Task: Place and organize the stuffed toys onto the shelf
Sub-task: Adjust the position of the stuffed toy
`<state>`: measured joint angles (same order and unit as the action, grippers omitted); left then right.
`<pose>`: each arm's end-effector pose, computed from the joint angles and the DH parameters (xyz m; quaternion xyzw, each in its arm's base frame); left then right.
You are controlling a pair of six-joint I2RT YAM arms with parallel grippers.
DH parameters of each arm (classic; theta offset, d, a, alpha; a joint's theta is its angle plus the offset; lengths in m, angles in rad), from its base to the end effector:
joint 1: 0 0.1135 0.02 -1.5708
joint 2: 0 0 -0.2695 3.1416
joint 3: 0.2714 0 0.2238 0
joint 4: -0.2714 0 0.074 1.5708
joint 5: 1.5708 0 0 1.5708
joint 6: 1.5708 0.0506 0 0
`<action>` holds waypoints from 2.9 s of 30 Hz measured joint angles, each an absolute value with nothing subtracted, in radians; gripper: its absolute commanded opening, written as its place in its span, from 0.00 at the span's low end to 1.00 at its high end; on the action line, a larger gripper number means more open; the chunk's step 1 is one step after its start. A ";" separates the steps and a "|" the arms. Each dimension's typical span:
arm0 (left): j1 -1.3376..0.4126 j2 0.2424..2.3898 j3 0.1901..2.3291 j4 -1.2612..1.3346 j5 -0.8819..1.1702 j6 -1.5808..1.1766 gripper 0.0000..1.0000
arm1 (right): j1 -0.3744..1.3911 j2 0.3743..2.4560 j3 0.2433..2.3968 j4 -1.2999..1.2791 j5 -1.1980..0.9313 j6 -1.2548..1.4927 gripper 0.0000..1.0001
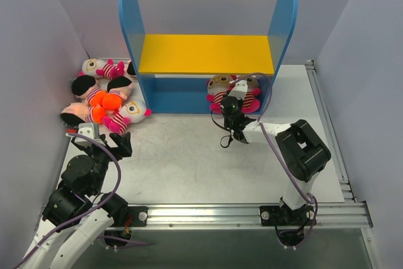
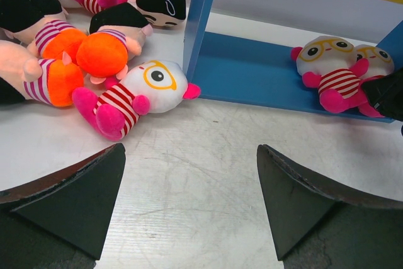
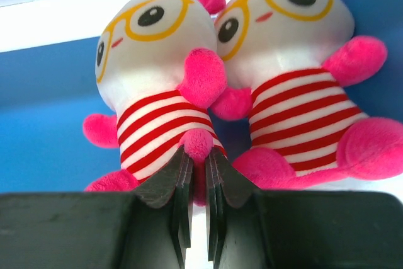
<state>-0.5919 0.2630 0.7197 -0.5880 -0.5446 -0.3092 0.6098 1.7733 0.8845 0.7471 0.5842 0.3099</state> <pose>0.0504 -0.0023 0.3171 -0.0735 0.7420 -0.0944 0.6596 0.3207 0.1900 0.2315 0.0785 0.7435 0.0836 0.6589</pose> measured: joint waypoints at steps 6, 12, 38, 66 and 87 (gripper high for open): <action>-0.592 0.263 0.720 -0.588 -0.545 -0.309 0.94 | 0.613 1.794 0.884 0.747 0.584 0.364 0.28; -0.592 0.263 0.720 -0.588 -0.545 -0.309 0.94 | 0.622 1.791 0.884 0.739 0.577 0.371 0.49; -0.587 0.263 0.720 -0.588 -0.544 -0.309 0.94 | 0.663 1.632 0.942 0.484 0.099 0.128 0.73; -0.585 0.272 0.720 -0.588 -0.544 -0.309 0.94 | 0.628 1.901 1.059 0.487 -0.088 0.103 0.76; -0.585 0.292 0.720 -0.588 -0.544 -0.310 0.94 | 0.656 1.760 1.022 0.486 -0.125 0.121 0.84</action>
